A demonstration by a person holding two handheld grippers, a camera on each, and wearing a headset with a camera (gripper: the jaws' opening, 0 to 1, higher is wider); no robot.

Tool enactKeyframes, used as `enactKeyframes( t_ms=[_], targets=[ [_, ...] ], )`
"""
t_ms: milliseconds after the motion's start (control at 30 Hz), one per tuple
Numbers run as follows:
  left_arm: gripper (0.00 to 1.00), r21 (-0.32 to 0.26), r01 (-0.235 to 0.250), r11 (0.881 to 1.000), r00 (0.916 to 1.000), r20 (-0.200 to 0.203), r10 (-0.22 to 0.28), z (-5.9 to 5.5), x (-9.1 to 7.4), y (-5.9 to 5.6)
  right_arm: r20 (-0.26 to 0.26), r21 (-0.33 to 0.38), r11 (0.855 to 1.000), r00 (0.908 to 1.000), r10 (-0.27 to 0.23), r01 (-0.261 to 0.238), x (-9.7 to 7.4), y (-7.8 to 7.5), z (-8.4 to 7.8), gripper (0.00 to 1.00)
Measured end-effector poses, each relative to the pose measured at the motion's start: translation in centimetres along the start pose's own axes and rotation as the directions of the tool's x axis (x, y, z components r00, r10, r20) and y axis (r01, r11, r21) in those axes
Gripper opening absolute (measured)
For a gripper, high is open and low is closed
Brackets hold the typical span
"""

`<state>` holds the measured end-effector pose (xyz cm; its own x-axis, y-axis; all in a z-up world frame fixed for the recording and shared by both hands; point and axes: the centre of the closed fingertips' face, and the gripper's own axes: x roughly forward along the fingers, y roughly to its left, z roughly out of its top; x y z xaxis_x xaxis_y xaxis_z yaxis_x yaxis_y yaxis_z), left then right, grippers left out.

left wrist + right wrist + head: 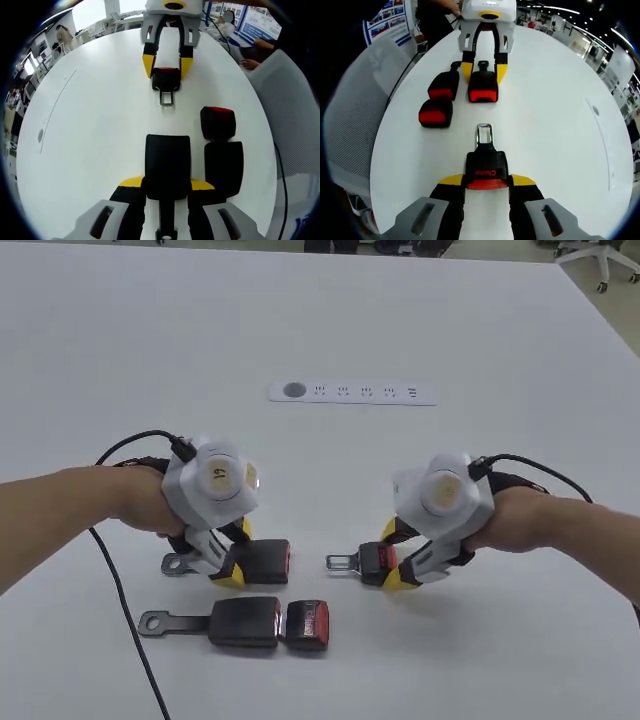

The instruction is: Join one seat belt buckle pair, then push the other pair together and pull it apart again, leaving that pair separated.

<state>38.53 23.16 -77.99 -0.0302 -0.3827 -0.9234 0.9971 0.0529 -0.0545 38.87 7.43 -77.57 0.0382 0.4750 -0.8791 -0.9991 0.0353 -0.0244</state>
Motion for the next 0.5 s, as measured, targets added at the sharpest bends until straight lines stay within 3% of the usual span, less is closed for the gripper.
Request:
enactKeyframes(
  t_ms=[233, 367, 500],
  targets=[
    [0.33, 0.005, -0.003, 1.000, 1.0000, -0.003, 0.003, 0.13, 0.06, -0.24, -0.008, 0.000, 1.000, 1.0000, 0.003, -0.003, -0.11, 0.00, -0.58, 0.30],
    [0.33, 0.009, -0.002, 1.000, 1.0000, -0.004, 0.002, -0.15, 0.02, 0.21, -0.012, 0.005, 1.000, 0.9999, 0.002, -0.002, -0.22, 0.01, -0.78, 0.31],
    [0.33, 0.012, -0.006, 1.000, 1.0000, 0.001, 0.006, 0.16, 0.12, -0.27, -0.016, 0.005, 1.000, 0.9999, 0.006, -0.005, -0.27, 0.04, -1.01, 0.31]
  ],
)
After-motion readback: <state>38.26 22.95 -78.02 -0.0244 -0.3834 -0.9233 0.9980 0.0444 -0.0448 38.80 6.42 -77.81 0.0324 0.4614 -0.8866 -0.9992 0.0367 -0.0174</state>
